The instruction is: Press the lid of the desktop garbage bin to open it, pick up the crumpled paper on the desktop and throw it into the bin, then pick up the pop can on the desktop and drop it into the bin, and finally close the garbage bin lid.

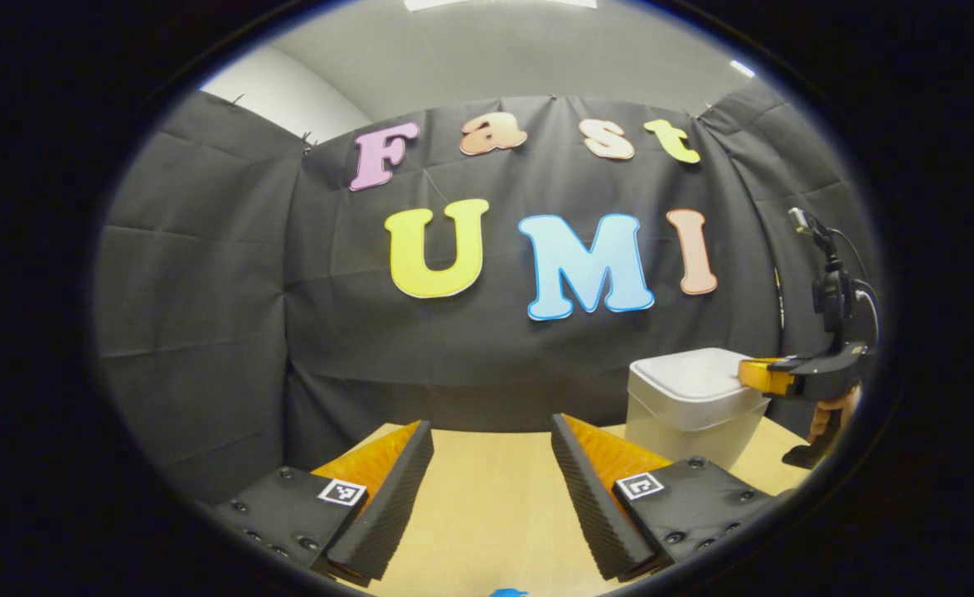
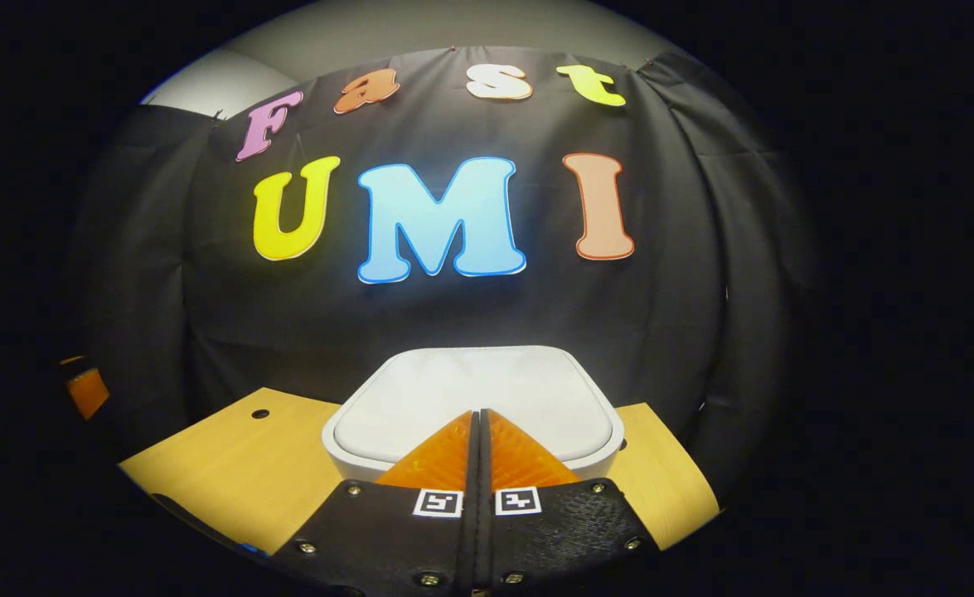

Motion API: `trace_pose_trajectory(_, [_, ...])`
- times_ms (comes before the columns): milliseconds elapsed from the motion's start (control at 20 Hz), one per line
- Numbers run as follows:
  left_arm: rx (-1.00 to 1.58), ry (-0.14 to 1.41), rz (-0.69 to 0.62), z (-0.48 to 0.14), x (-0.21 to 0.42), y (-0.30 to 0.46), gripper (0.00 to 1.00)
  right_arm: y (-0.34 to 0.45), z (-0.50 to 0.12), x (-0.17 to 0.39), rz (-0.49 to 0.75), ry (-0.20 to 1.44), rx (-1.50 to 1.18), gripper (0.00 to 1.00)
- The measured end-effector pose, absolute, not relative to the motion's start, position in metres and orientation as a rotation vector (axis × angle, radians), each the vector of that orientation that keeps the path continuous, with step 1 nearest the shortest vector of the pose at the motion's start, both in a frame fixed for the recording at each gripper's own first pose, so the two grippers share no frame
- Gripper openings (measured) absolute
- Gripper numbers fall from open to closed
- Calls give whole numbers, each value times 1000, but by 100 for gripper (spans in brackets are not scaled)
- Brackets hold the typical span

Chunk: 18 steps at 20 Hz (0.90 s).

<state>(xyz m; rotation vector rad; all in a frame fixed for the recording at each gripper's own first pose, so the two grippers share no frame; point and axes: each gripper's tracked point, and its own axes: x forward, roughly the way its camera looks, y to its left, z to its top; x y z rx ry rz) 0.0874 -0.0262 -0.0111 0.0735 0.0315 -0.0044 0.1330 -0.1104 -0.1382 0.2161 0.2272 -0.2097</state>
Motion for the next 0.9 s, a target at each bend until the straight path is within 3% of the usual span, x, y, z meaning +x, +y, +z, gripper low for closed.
trace_pose_trajectory(900, [60, 14, 11, -7, 78, -12, 98, -123, -38, 138, -256, -11, 88, 0])
